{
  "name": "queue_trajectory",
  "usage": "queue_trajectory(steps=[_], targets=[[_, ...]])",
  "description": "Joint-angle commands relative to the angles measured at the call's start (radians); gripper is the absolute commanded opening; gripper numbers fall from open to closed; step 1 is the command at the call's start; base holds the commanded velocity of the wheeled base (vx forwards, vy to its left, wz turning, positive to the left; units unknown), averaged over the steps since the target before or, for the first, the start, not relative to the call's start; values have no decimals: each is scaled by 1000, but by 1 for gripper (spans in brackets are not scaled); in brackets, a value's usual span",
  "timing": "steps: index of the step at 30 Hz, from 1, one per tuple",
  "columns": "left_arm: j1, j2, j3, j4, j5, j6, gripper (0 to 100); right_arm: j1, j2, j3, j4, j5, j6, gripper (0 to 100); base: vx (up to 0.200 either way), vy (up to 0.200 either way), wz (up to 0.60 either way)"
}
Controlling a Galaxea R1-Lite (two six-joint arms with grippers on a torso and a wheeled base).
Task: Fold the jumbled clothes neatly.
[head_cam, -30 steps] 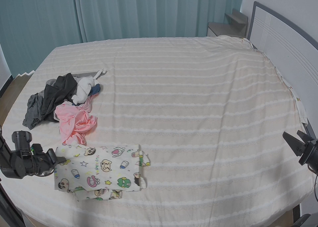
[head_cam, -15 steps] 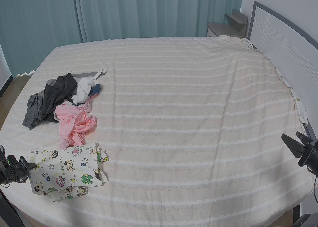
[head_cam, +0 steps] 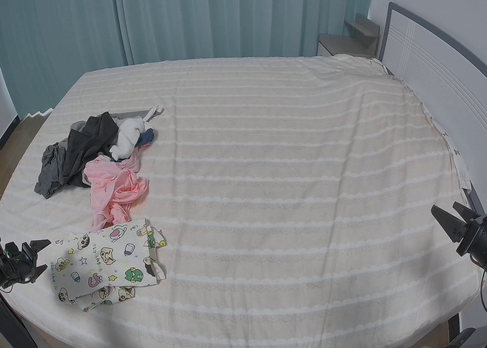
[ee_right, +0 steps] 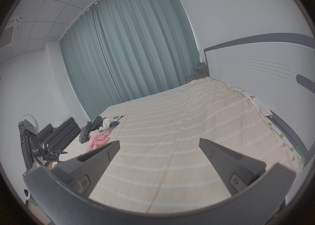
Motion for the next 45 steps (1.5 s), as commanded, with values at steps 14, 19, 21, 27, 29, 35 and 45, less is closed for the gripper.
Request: queue_trajectory(steps=[14,19,21,27,29,35,45], targets=[[-182,-874,102,-26,-675,-378,100,-41,-203,12,81,-15,-11,100,0,0,0],[-557,-1052,198,-17,-675,-380,100,-63,-413,27,312,-13,-11,100,0,0,0],[-672,-1118,232,-5,-675,-383,100,-61,-513,27,435,-13,-13,100,0,0,0],[-838,-1376,324,74,-677,-414,100,-64,-849,63,763,8,-76,100,0,0,0],[-844,-1477,340,121,-680,-429,100,-84,-868,109,766,-7,-116,100,0,0,0],[-874,-1713,344,290,-717,-469,100,-153,-950,146,720,51,-198,100,0,0,0],[-884,-1991,393,521,-659,-274,100,-153,-950,179,642,67,-289,100,0,0,0]])
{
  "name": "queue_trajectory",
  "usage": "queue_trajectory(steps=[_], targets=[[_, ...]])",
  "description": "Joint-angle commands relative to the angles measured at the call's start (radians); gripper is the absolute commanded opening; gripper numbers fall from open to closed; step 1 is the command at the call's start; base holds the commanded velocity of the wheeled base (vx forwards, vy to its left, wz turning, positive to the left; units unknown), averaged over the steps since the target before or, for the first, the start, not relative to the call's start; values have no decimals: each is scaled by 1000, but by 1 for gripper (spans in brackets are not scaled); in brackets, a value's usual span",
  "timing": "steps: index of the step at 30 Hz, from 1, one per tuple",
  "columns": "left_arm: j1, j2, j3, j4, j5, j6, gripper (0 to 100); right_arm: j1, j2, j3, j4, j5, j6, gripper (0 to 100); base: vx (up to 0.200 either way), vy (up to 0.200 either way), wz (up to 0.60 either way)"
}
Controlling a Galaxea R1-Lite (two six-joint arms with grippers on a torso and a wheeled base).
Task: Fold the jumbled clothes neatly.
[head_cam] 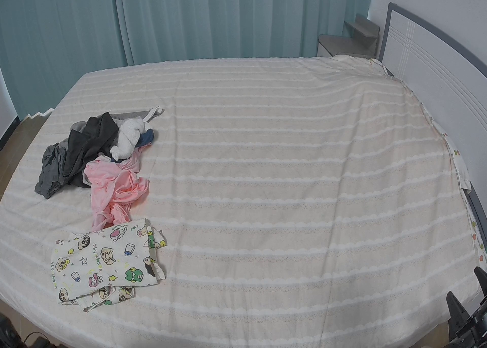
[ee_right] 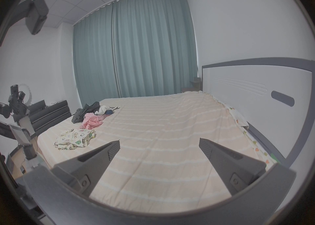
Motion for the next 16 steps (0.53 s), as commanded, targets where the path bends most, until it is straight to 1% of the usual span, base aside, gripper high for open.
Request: queue_trajectory(steps=[1,2,3,4,5,6,7,8,9,10,11,12,13,14,15,16], targets=[[-63,-284,63,195,88,203,100,-26,-113,46,5,12,-72,100,0,0,0],[-63,-284,63,195,88,203,100,-26,-113,46,5,12,-72,100,0,0,0],[-63,-284,64,246,283,355,100,-26,-113,46,31,-60,-93,100,0,0,0],[-63,-284,66,294,403,441,100,-26,-113,46,58,-89,-96,100,0,0,0],[-63,-284,64,355,502,519,100,-26,-113,46,72,-91,-95,100,0,0,0],[-64,-283,64,422,626,597,100,-26,-113,46,66,-83,-93,100,0,0,0],[-64,-281,63,442,685,617,100,-26,-111,46,65,-81,-93,100,0,0,0],[-64,-281,53,467,875,611,100,-26,-113,46,63,-75,-101,100,0,0,0],[-63,-283,55,465,895,608,100,-26,-113,46,63,-74,-102,100,0,0,0],[-63,-283,60,439,1051,588,100,-26,-113,46,62,-71,-112,100,0,0,0],[-63,-283,64,418,1278,568,100,-26,-113,46,58,-66,-115,100,0,0,0],[-63,-283,66,416,1346,570,100,-26,-113,46,55,-66,-113,100,0,0,0],[-63,-283,66,418,1377,571,100,-26,-113,46,55,-66,-113,100,0,0,0],[-63,-283,66,418,1377,571,100,-26,-113,46,55,-66,-113,100,0,0,0],[-63,-283,64,419,1535,579,100,-26,-113,46,55,-65,-113,100,0,0,0],[-64,-283,66,419,1619,584,100,-26,-113,46,55,-66,-112,100,0,0,0]])
